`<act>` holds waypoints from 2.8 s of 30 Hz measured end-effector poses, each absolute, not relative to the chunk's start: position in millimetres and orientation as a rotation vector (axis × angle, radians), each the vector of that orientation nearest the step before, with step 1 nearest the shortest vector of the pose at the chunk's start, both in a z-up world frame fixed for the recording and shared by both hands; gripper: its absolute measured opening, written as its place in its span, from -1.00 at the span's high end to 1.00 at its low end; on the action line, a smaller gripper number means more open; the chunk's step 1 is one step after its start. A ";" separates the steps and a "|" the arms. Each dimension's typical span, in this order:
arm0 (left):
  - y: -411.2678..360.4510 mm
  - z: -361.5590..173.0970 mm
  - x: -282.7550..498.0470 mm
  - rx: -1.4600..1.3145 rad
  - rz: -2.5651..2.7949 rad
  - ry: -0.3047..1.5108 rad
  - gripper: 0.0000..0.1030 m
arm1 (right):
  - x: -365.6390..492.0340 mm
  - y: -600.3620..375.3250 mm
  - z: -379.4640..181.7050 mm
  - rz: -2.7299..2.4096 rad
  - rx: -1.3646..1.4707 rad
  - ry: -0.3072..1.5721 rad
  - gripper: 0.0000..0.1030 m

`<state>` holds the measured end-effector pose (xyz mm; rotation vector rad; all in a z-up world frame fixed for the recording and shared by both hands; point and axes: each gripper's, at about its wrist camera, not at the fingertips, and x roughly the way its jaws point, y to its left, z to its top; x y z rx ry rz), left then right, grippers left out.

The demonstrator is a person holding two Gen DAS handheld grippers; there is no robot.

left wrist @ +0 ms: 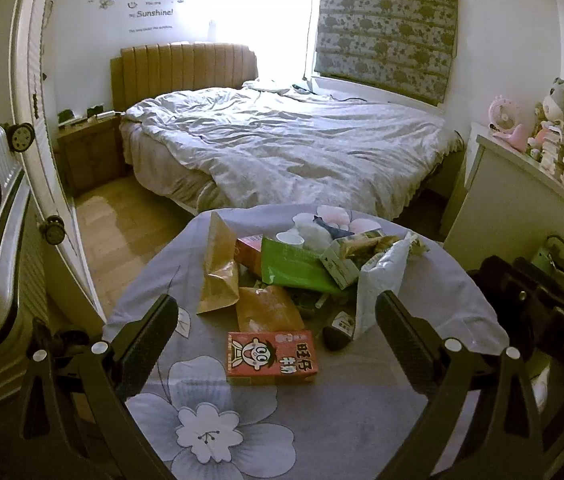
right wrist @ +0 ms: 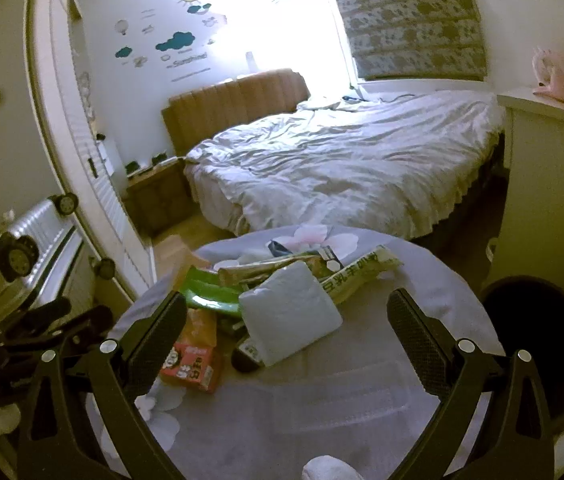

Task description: Collect trash

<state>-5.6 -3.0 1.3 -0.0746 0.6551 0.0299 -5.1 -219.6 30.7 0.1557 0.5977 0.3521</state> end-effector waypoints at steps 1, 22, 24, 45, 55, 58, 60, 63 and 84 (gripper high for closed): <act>-3.1 1.4 -5.7 -0.074 0.030 0.655 -0.90 | -5.1 -219.8 30.6 0.351 0.156 0.597 -0.92; -4.7 0.7 -5.0 -0.073 0.032 0.659 -0.90 | -3.5 -224.5 28.4 0.352 0.166 0.602 -0.92; -4.7 0.6 -4.9 -0.073 0.033 0.659 -0.90 | -3.5 -224.8 28.3 0.350 0.167 0.605 -0.92; 22.7 -25.0 7.2 -0.145 0.008 0.702 -0.90 | 2.3 -233.2 10.0 0.345 0.151 0.638 -0.92; 107.6 -72.3 72.1 -0.289 -0.058 0.761 -0.90 | 51.9 -185.8 -24.4 0.473 -0.078 0.755 -0.92; 114.2 -81.5 98.3 -0.274 -0.081 0.790 -0.86 | 72.4 -168.8 -38.9 0.506 -0.129 0.797 -0.92; 118.8 -89.3 117.5 -0.269 -0.100 0.820 -0.67 | 84.0 -159.5 -46.0 0.518 -0.157 0.802 -0.92; 121.3 -99.2 139.6 -0.266 -0.122 0.861 -0.31 | 100.5 -148.8 -53.2 0.521 -0.210 0.800 -0.92; 130.9 -66.9 120.7 -0.375 -0.165 0.807 0.82 | 86.2 -201.3 -16.1 0.569 0.098 0.770 -0.35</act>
